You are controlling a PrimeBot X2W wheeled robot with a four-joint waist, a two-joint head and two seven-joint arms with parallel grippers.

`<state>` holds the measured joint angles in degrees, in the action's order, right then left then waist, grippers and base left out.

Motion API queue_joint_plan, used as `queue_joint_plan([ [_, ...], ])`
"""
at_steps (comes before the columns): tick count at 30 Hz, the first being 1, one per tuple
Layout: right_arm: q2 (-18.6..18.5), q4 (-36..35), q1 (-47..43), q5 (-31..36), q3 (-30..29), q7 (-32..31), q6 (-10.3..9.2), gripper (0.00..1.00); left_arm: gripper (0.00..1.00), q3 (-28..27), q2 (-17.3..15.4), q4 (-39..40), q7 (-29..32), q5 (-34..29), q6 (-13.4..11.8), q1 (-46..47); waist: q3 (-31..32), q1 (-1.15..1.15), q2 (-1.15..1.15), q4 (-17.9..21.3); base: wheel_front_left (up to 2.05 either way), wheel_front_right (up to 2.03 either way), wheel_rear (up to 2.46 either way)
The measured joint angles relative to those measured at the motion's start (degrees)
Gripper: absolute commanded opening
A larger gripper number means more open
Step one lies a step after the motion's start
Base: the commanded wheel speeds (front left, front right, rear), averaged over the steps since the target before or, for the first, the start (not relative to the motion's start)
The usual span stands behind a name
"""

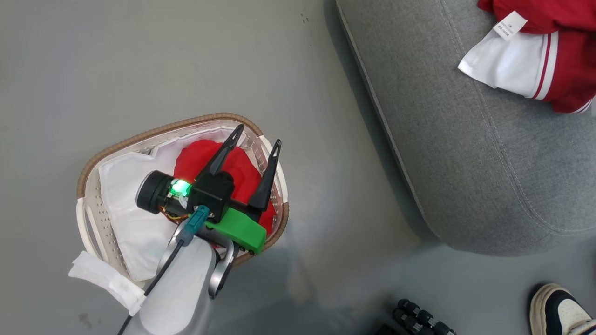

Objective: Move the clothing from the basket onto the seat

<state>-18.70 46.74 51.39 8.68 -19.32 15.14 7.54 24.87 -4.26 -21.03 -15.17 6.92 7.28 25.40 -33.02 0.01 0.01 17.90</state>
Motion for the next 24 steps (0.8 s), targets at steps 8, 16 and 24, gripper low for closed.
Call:
queue_joint_plan([
  [8,3.2,-6.3,-11.7,-1.9,-3.4,0.0,0.0,1.0,1.0,-3.4,0.1,-0.8,0.0,0.0,-0.2,-1.2,2.5,0.0,0.0,-0.7,0.0,0.0,0.0],
  [16,6.8,-13.4,-23.6,-5.6,-2.8,0.0,0.0,1.0,1.0,-6.7,0.7,-1.1,0.0,0.4,-0.7,-5.0,7.0,0.0,0.0,-2.1,0.0,0.0,0.0],
  [24,10.7,-19.2,-29.8,-8.3,5.2,0.0,0.0,1.0,1.0,-9.7,1.3,-0.7,0.0,1.1,-2.3,-8.6,11.3,-0.01,0.0,-6.2,0.0,0.0,0.0],
])
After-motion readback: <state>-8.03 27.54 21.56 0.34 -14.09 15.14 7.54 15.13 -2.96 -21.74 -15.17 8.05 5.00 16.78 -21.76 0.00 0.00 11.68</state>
